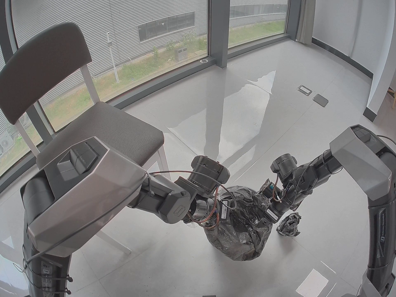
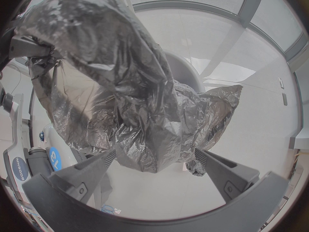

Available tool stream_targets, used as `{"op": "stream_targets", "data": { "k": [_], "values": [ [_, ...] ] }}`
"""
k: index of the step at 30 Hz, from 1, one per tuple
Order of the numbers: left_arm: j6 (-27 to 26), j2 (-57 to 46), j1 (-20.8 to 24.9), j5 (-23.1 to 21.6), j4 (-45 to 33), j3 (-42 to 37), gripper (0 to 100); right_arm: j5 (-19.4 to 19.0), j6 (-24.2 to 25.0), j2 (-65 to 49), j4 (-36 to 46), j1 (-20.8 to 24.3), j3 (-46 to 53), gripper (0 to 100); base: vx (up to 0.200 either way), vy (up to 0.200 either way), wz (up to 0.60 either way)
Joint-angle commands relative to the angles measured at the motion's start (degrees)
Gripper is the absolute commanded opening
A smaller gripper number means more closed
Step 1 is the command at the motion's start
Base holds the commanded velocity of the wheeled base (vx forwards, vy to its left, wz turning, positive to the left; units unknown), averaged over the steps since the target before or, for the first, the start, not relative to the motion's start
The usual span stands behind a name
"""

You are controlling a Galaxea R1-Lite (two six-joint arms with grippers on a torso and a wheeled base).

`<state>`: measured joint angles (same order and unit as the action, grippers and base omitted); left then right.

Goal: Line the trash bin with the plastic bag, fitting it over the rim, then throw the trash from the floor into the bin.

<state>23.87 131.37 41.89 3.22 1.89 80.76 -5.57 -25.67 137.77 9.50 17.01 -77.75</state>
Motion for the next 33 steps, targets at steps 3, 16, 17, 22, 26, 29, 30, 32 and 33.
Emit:
{"op": "stream_targets", "data": {
  "k": [3,16,17,22,26,29,30,32,33],
  "values": [
    [0.04,0.21,0.30,0.03,0.04,0.01,0,-0.05,-0.08,1.80,1.31,-0.39,-1.79,100,0.000,0.000,0.00],
    [0.04,0.21,0.21,0.03,0.13,-0.25,0,-0.14,0.19,2.51,2.37,-0.48,-3.72,0,0.000,0.000,0.00],
    [0.12,0.21,0.21,0.03,0.13,-0.25,0,-0.14,0.10,2.07,2.46,-0.57,-3.64,0,0.000,0.000,0.00],
    [0.12,0.12,-0.23,0.03,0.04,-0.52,0,-0.23,0.10,-2.15,2.54,-0.66,-3.20,0,0.000,0.000,0.00],
    [0.04,-0.67,-1.02,0.12,0.40,-2.89,0,-0.58,0.19,-6.02,4.30,-0.57,-5.39,0,0.000,0.000,0.00],
    [-0.05,-1.29,-1.46,0.12,0.57,-4.91,0,-0.58,0.54,-6.46,7.47,-0.57,-10.23,0,0.000,0.000,0.00],
    [-0.05,-1.29,-1.46,0.12,0.57,-4.91,0,-0.58,0.54,-6.46,7.47,-0.57,-10.23,0,0.000,0.000,0.00],
    [-0.05,-1.99,-1.63,0.21,0.57,-6.41,0,-0.49,0.89,-5.93,10.63,-0.57,-16.20,0,0.000,0.000,0.00],
    [-0.05,-2.17,-1.63,0.21,0.57,-6.50,0,-0.49,0.89,-5.84,11.07,-0.57,-17.08,0,0.000,0.000,0.00]
  ]
}}
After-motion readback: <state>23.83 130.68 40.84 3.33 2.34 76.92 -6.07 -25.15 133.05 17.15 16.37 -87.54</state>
